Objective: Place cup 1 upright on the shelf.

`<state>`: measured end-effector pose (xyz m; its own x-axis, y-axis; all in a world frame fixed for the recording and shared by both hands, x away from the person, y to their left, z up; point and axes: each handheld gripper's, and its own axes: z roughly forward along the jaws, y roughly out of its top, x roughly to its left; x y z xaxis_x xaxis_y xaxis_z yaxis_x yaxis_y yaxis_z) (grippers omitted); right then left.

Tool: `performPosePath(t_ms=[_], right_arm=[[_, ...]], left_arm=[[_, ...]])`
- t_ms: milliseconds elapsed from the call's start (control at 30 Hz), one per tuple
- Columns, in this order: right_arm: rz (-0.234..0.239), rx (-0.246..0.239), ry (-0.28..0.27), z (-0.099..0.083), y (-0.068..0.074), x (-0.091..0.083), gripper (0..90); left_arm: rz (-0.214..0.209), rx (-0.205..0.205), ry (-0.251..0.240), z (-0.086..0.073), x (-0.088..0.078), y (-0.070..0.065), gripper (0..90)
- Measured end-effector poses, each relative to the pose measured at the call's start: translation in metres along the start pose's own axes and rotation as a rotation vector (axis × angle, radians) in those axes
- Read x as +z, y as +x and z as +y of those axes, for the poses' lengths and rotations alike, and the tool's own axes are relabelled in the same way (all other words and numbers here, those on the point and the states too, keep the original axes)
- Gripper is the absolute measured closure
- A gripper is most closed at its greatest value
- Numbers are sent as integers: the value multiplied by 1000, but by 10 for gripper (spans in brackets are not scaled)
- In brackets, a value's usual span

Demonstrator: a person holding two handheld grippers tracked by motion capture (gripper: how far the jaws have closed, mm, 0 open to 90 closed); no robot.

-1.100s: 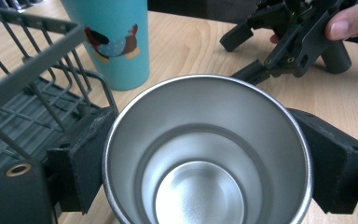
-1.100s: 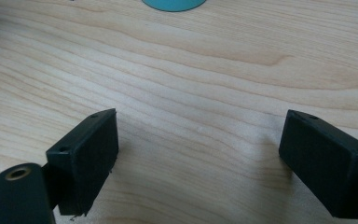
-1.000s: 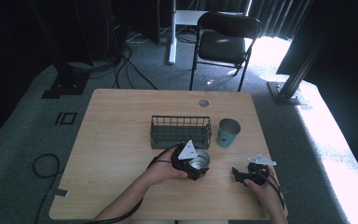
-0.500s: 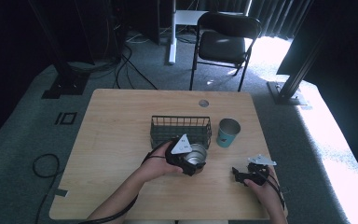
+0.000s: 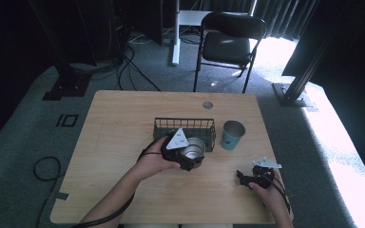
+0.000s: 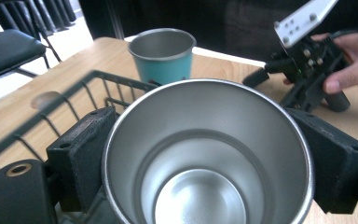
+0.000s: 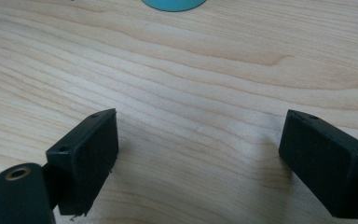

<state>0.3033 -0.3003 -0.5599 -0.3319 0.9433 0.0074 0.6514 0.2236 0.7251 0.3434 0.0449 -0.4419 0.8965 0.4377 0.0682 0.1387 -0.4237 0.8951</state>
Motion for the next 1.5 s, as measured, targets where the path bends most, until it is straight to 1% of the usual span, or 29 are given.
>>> performPosePath(t_ms=[33, 67, 100, 233, 333, 567, 633, 667, 700, 767, 800, 867, 900, 933, 967, 1000, 1033, 1067, 1100, 1133, 1167, 1200, 1233, 1267, 1300, 1400, 1433, 1500], right_arm=[[0, -1, 0, 0, 0, 0, 113], [0, -1, 0, 0, 0, 0, 113], [0, -1, 0, 0, 0, 0, 113], [0, -1, 0, 0, 0, 0, 113], [0, -1, 0, 0, 0, 0, 113], [0, -1, 0, 0, 0, 0, 113], [0, 0, 0, 0, 0, 0, 113], [0, 0, 0, 0, 0, 0, 113], [0, 0, 0, 0, 0, 0, 113], [0, 0, 0, 0, 0, 0, 113], [0, 0, 0, 0, 0, 0, 113], [0, 0, 0, 0, 0, 0, 113], [0, 0, 0, 0, 0, 0, 113], [-1, -1, 0, 0, 0, 0, 113], [0, 0, 0, 0, 0, 0, 113], [0, 0, 0, 0, 0, 0, 113], [0, 0, 1, 0, 0, 0, 113], [0, 0, 1, 0, 0, 0, 113], [0, 1, 1, 0, 0, 0, 113], [0, 1, 1, 0, 0, 0, 113], [0, 0, 1, 0, 0, 0, 113], [0, 0, 1, 0, 0, 0, 113], [0, -1, 1, 0, 0, 0, 113], [0, -1, 1, 0, 0, 0, 113], [0, 0, 1, 0, 0, 0, 113], [0, 0, 1, 0, 0, 0, 113], [0, 0, 1, 0, 0, 0, 113], [0, 0, 1, 0, 0, 0, 113]], left_arm=[[0, 0, 0, 0, 0, 0, 141], [20, 10, -2, 6, -7, 6, 141], [26, 14, -2, 8, -9, 9, 141], [58, -6, -23, 12, -16, 19, 141], [81, -20, -26, 13, -20, 27, 141], [121, -54, -38, 18, -27, 48, 142], [141, -60, -40, 19, -29, 54, 142], [141, -60, -40, 19, -29, 54, 141], [156, -80, -47, 19, -30, 60, 142], [172, -87, -52, 19, -31, 65, 142], [184, -101, -61, 19, -32, 68, 141], [194, -111, -70, 19, -32, 72, 141], [211, -120, -71, 18, -31, 74, 142], [211, -120, -71, 18, -31, 74, 141], [238, -117, -65, 17, -30, 78, 142], [238, -117, -65, 17, -30, 78, 142], [254, -140, -68, 15, -28, 83, 142], [254, -140, -68, 15, -28, 83, 142], [284, -166, -75, 13, -26, 87, 141], [284, -166, -75, 13, -26, 87, 141], [303, -197, -77, 10, -25, 90, 142], [303, -197, -77, 10, -25, 90, 142], [338, -203, -79, 7, -23, 93, 141], [338, -203, -79, 7, -23, 93, 142], [342, -222, -82, 4, -20, 96, 142], [337, -226, -76, 0, -17, 97, 142], [338, -221, -71, -3, -13, 97, 142], [352, -229, -68, -7, -10, 98, 142]])
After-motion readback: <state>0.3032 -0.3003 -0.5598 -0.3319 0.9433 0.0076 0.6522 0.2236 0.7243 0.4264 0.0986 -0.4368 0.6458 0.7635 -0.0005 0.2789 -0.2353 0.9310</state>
